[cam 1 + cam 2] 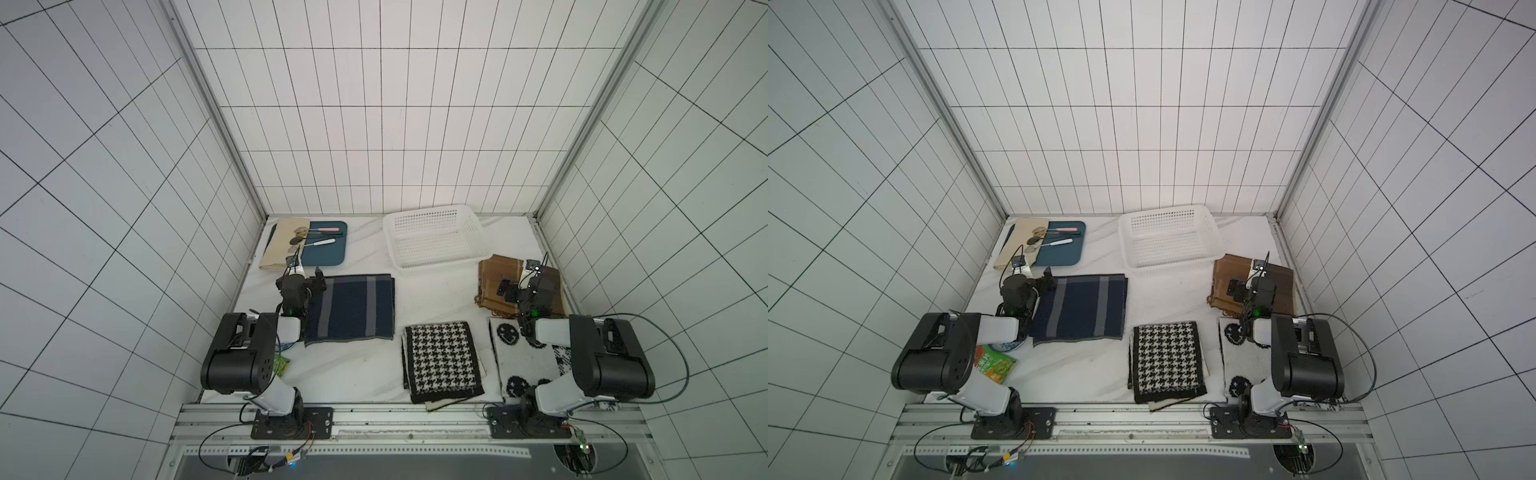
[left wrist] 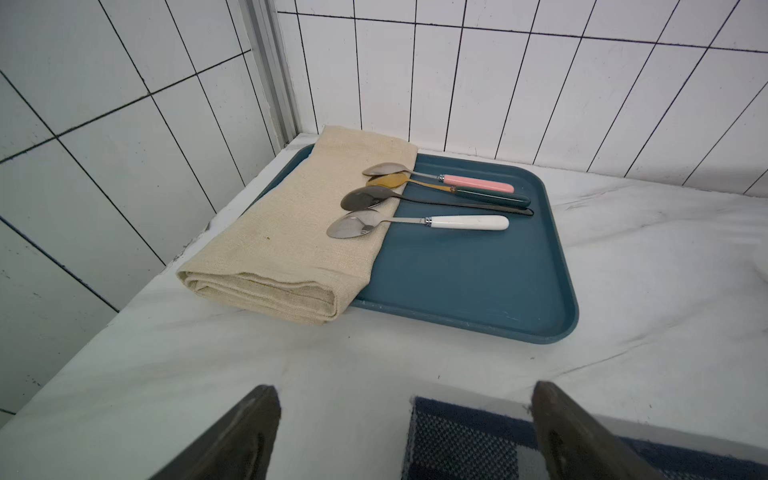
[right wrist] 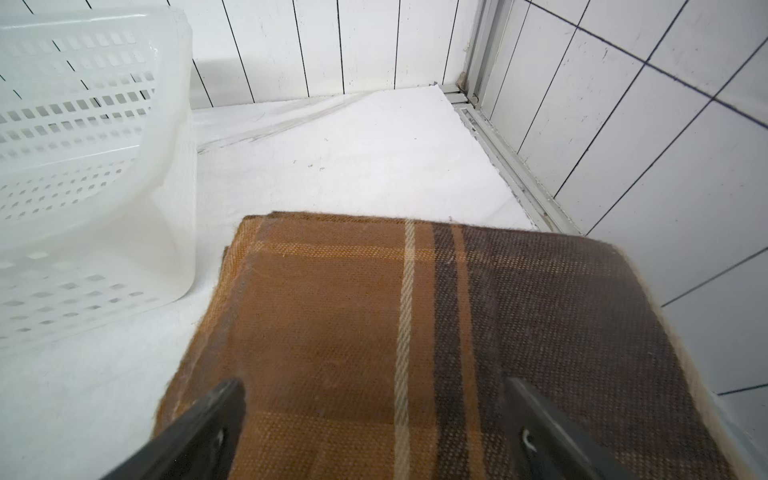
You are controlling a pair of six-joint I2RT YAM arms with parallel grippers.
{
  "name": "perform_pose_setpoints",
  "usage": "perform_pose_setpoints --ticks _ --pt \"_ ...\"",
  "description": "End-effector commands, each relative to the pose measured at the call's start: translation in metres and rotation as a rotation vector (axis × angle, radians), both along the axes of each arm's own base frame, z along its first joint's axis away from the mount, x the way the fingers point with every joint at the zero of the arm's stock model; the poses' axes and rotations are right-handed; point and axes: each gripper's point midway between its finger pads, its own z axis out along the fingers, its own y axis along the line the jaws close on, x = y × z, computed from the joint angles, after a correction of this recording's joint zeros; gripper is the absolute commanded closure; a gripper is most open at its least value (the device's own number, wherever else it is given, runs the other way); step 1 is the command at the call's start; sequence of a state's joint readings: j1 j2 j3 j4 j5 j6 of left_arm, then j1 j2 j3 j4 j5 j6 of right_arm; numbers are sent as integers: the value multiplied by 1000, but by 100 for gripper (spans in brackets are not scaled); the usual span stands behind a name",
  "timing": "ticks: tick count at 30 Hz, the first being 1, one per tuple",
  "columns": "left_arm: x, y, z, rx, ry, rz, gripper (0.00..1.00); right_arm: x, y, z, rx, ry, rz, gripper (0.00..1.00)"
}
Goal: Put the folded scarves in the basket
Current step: Move the basket to the center of the board.
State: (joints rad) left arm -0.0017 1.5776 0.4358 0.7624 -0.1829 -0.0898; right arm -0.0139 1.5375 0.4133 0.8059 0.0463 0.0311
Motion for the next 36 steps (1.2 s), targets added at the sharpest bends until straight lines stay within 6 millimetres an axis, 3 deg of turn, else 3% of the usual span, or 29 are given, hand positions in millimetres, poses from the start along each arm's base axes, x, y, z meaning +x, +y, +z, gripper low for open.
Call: perform_pose_setpoints --ticks 1,20,25,29,31,36 --pt "5 0 13 -9 -35 -2 2 6 1 7 2 -18 14 1" --pt "4 -1 13 -11 -37 -14 3 6 1 6 4 -14 16 1" --pt "-1 1 33 39 -79 36 2 6 1 8 1 -19 14 1" --pt "-3 -29 65 144 -41 30 3 1 -8 30 -4 -23 -44 0" --pt "-3 -47 89 77 -60 24 2 3 -5 47 -6 8 -26 2" --pt "2 -146 126 -154 -143 -336 3 28 17 83 139 -33 54 9"
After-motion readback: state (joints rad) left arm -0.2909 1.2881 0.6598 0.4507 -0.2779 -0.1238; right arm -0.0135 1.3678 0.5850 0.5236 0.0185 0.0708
